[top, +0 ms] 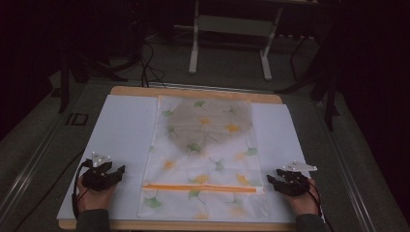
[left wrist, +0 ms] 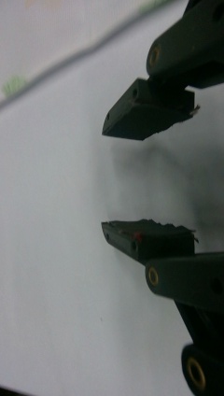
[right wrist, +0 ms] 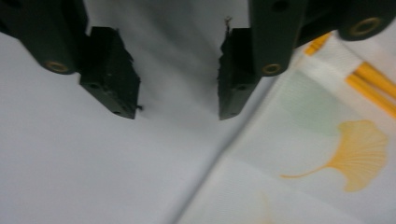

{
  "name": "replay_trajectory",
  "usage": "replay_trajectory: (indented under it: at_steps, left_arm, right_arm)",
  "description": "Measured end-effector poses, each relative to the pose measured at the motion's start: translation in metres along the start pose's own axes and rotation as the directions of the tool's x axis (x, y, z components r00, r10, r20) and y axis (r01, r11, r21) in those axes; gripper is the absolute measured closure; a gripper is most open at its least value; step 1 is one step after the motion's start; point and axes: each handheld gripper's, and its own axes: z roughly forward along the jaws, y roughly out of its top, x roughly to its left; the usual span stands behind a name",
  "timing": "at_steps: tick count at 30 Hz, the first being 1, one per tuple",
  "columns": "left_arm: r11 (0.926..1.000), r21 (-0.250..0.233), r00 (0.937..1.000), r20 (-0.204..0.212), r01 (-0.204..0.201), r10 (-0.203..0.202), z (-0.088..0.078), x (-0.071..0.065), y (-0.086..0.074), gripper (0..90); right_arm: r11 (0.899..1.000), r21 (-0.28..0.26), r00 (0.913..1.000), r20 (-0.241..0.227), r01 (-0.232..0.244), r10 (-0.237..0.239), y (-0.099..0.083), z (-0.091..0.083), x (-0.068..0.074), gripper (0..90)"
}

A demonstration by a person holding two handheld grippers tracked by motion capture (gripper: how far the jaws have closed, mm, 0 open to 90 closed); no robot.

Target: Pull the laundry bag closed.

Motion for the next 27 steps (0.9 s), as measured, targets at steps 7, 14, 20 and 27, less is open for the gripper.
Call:
replay_trajectory:
  at_steps: [7, 14, 20, 27]
  left_arm:
    - [1.0, -0.005, 0.9997, 0.022, 0.008, -0.008, -0.006, 0.002, -0.002, 51.6]
    - [1.0, 0.001, 0.9992, 0.04, -0.007, 0.007, -0.008, 0.0, -0.002, 53.7]
    - [0.9993, 0.012, 0.9983, 0.046, -0.035, 0.035, -0.012, -0.004, -0.001, 55.3]
    - [0.9975, 0.024, 0.9964, 0.054, -0.067, 0.065, -0.014, -0.009, 0.0, 55.4]
  right_arm:
    - [1.0, -0.017, 0.9997, -0.023, 0.012, -0.012, 0.001, -0.003, 0.002, 54.2]
    - [0.999, -0.034, 0.9986, -0.044, 0.027, -0.029, 0.003, -0.005, 0.005, 55.3]
    - [0.998, -0.035, 0.9959, -0.072, 0.051, -0.054, 0.007, -0.008, 0.011, 58.2]
    - [0.996, -0.05, 0.9914, -0.103, 0.076, -0.08, 0.014, -0.009, 0.02, 60.0]
